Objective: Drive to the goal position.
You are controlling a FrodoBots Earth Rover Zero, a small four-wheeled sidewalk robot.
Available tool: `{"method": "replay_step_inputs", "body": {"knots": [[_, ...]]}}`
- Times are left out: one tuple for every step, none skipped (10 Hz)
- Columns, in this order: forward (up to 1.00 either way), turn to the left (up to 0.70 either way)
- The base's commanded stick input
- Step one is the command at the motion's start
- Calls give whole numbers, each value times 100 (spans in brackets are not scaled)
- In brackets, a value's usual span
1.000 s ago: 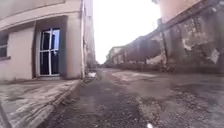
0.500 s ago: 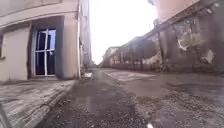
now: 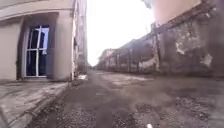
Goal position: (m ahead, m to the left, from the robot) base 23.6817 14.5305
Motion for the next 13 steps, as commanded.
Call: {"method": "replay_step_inputs", "body": {"knots": [[100,-31],[100,-38],[100,-40],[100,0],[100,0],[100,0],[100,0],[100,0],[100,0],[100,0],[100,0],[100,0],[100,0]]}}
